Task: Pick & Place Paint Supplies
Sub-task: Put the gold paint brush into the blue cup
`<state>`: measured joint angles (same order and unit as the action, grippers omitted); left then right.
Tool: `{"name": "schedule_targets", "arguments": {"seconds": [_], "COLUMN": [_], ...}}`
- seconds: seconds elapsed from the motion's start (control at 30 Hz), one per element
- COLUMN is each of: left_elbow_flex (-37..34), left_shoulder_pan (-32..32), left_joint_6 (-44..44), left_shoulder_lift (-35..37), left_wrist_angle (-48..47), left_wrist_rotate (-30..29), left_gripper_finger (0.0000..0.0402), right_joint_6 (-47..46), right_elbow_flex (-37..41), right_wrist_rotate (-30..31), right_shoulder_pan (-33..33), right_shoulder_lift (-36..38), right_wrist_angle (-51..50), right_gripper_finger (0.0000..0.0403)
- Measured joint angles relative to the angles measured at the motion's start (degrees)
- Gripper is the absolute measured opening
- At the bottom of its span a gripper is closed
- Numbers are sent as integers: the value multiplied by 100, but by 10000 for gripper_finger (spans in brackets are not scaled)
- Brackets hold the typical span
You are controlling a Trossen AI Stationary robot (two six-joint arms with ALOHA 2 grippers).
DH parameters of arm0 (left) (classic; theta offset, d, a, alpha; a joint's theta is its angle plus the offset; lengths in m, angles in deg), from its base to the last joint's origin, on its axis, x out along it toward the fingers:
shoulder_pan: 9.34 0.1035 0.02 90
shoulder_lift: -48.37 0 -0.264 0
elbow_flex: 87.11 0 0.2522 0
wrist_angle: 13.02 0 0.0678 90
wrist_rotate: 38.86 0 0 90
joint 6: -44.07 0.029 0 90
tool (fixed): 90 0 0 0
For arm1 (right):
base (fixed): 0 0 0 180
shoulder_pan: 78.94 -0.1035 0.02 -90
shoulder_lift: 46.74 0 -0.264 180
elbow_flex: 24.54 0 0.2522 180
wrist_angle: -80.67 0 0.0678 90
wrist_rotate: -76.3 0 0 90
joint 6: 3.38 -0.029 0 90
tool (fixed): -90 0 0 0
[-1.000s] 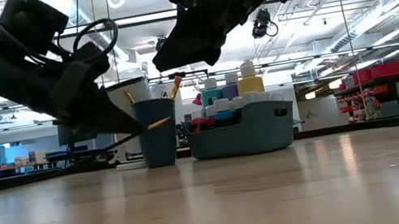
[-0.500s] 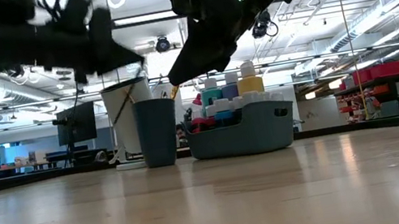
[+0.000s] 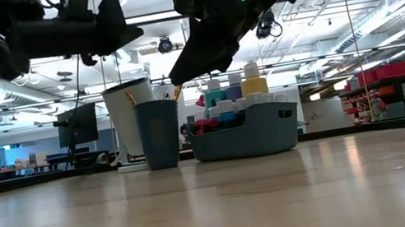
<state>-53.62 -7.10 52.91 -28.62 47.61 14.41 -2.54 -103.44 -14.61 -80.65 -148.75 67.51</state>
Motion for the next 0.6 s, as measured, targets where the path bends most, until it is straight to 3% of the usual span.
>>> {"name": "schedule_targets", "arguments": {"seconds": [0.17, 0.3, 0.43, 0.6], "left_elbow_flex": [0, 0, 0, 1], "left_shoulder_pan": [524, 623, 393, -206], "left_joint_6": [-105, -87, -259, -700], "left_shoulder_lift": [2, 11, 174, 274], "left_wrist_angle": [15, -179, -974, -1497], "left_wrist_rotate": [377, 1422, 2212, 2101], "left_gripper_finger": [6, 8, 24, 69], "right_joint_6": [0, -2, 9, 413], "right_elbow_flex": [0, 0, 0, -2], "right_wrist_rotate": [0, 0, -10, -550], "right_shoulder_pan": [0, 0, 0, -64], "right_shoulder_lift": [0, 0, 0, -90], "right_wrist_angle": [84, 62, 53, 611], "right_gripper_finger": [121, 121, 121, 121]}}
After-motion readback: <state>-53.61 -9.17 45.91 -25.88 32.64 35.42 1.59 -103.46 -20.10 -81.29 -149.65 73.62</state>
